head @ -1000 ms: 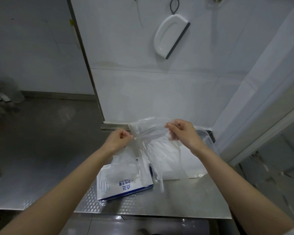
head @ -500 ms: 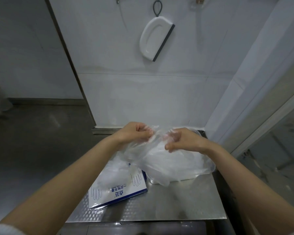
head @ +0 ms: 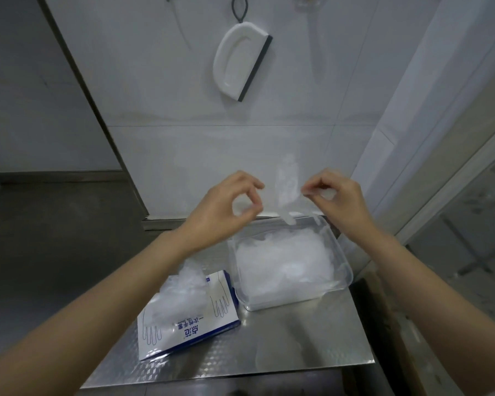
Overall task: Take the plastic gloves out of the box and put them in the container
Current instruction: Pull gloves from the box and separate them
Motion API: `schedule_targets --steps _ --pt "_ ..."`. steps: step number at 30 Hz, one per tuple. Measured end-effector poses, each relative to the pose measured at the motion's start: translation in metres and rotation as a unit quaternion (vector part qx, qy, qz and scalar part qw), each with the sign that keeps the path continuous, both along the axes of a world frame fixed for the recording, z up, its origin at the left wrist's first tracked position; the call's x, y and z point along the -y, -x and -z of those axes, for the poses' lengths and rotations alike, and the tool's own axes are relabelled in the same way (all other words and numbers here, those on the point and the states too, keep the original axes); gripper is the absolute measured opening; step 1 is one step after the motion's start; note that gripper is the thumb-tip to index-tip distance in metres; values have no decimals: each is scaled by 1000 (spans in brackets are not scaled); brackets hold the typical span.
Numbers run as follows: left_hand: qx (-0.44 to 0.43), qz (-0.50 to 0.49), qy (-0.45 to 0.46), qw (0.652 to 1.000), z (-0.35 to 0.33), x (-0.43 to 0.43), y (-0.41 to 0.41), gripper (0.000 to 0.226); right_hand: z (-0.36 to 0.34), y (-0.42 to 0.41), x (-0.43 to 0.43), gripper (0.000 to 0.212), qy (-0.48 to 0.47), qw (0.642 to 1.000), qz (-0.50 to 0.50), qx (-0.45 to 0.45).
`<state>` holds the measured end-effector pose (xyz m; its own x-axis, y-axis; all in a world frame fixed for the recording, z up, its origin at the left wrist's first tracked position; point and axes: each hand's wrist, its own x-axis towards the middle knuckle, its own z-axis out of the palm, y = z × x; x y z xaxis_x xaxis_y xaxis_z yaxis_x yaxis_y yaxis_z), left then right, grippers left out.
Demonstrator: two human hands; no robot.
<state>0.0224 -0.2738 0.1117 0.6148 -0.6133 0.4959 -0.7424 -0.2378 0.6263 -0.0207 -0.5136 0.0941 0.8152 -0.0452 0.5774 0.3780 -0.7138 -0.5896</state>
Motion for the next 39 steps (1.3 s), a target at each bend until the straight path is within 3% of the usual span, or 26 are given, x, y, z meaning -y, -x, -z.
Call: schedule_targets --steps 5,11,14,17,19,20,23,25,27,30,33,39 --pt "47 86 -260 961 59 -4 12 6 56 11 15 24 146 980 -61 -125" --pt "48 101 -437 892 101 19 12 10 102 16 11 28 282 910 -89 -291" --pt "45 114 -518 846 114 31 10 16 117 16 9 38 303 879 -96 -356" --pt "25 121 -590 798 120 40 9 26 118 17 12 54 258 842 -114 -460" --pt "5 110 -597 795 116 45 8 32 111 15 13 57 192 828 -121 -513" --pt "0 92 -579 810 113 47 8 32 106 14 12 55 149 844 -110 -503" --pt "-8 3 -489 872 113 53 5 31 98 9 2 38 72 932 -30 -353" --pt "-9 -31 -459 888 119 60 6 32 101 7 -5 29 123 948 -15 -292" --pt "-25 -38 -476 878 130 68 9 39 109 2 -8 26 197 929 -27 -312" --pt "-63 -38 -550 832 145 74 12 63 124 -3 -7 34 274 880 -38 -386" --pt "-47 -37 -608 792 157 75 10 78 135 -7 -5 45 299 853 -41 -426" --pt "-11 -33 -660 751 172 72 6 87 156 -11 -3 62 334 821 -32 -463"
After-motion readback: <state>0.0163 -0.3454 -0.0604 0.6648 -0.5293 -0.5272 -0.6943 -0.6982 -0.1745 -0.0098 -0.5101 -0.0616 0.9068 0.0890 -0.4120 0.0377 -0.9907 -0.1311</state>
